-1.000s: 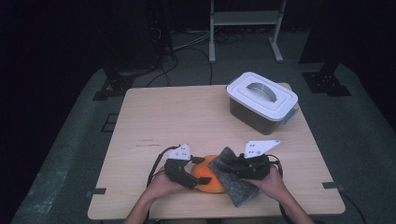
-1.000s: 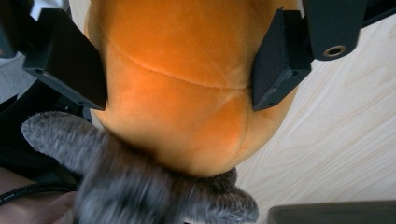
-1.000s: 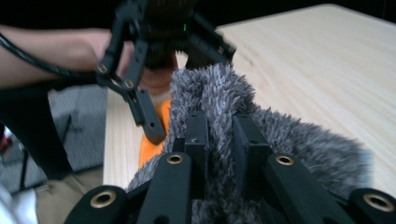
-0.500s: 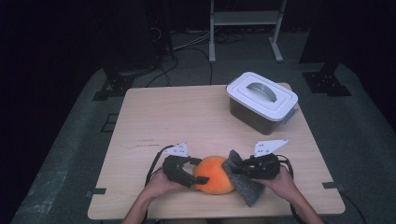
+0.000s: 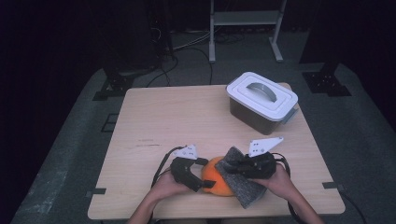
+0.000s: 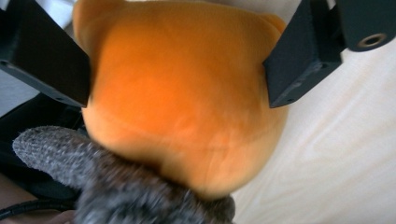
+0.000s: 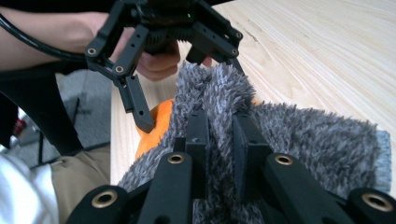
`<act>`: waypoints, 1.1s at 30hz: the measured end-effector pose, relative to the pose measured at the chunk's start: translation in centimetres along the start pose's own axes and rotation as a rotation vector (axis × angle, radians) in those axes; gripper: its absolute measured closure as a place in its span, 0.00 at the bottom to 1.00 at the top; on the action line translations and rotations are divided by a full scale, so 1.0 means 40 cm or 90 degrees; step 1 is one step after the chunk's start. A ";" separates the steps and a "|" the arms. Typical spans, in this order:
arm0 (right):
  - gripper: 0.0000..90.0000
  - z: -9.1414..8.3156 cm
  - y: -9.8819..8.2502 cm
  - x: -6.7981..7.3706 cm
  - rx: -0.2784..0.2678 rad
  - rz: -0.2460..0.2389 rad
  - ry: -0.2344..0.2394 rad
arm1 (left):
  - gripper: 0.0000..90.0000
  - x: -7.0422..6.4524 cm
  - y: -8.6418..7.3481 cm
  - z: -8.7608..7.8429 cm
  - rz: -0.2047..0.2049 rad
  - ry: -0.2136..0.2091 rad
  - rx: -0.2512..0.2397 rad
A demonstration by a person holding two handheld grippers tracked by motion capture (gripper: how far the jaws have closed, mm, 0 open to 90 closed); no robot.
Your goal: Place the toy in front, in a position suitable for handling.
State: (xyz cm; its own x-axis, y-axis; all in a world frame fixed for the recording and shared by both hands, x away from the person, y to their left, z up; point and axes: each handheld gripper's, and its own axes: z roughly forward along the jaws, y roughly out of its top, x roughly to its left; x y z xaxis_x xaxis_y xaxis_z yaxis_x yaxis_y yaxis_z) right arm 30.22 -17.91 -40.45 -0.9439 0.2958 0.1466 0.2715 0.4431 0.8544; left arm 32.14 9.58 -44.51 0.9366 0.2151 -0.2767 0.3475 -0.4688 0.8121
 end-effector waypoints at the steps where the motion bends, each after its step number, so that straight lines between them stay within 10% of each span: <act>1: 0.86 -0.002 -0.004 -0.002 -0.002 0.005 0.003 | 0.08 0.002 -0.003 0.004 -0.006 -0.006 0.000; 10: 0.86 0.025 0.071 0.039 0.043 -0.058 0.000 | 0.28 -0.033 0.023 0.004 0.065 0.045 0.010; 19: 0.86 -0.020 0.015 -0.028 0.042 0.003 -0.033 | 0.20 -0.011 0.009 -0.007 0.045 0.013 0.009; 23: 0.86 -0.031 0.002 -0.021 0.037 0.001 -0.031 | 0.04 0.009 0.003 0.014 -0.018 -0.010 0.031; 33: 0.86 0.026 0.086 0.046 0.063 -0.092 -0.014 | 0.36 -0.044 0.036 -0.004 0.126 0.078 0.031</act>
State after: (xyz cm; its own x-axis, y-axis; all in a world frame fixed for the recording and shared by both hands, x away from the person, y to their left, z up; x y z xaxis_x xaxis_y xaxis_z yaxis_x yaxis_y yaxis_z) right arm 29.62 -14.97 -37.74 -0.9702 0.2417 0.0142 0.1520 0.5625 0.8127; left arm 30.96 8.67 -42.77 0.9753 0.2160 -0.0469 0.1617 -0.5524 0.8177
